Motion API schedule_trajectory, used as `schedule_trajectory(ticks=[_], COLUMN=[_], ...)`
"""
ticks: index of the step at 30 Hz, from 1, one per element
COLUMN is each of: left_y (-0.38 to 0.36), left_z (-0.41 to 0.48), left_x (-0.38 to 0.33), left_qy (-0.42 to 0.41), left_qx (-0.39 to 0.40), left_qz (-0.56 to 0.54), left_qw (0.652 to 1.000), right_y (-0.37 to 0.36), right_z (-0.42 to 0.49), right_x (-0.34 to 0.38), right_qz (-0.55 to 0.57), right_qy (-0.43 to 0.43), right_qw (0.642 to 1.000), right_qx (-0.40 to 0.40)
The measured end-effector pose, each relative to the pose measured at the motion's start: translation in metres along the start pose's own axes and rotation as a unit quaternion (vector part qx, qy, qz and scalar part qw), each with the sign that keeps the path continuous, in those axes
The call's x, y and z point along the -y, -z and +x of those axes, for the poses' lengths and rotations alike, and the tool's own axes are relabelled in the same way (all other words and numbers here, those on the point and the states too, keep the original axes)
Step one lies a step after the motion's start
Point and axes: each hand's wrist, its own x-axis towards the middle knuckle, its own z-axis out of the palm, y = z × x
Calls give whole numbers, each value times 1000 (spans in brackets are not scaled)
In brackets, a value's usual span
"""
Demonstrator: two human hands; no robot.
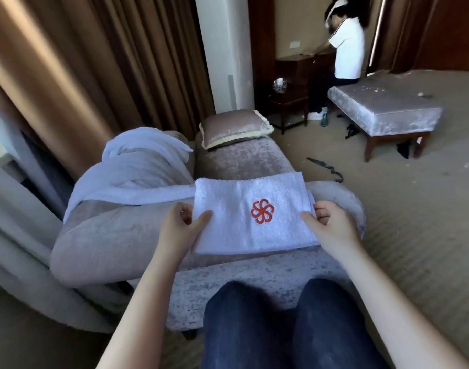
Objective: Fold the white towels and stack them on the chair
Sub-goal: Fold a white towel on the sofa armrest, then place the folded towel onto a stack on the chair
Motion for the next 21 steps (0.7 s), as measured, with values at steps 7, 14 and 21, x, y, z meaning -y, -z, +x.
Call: schedule_trajectory(ticks=[7, 14, 21], left_y=[-81, -174, -242], left_z=[-20, -65, -125], left_x=[-44, -88, -127], left_qy=[-40, -59, -86], left_qx=[124, 278, 444], left_qz=[-58, -138, -163], left_qw=[990, 949, 877], right_y=[95, 189, 259], right_z=[-38, -104, -192], right_x=[-25, -47, -54], right_qz=[4, -36, -76], right_qy=[-32, -86, -120], right_qw=[991, 959, 918], right_qx=[-127, -267, -370])
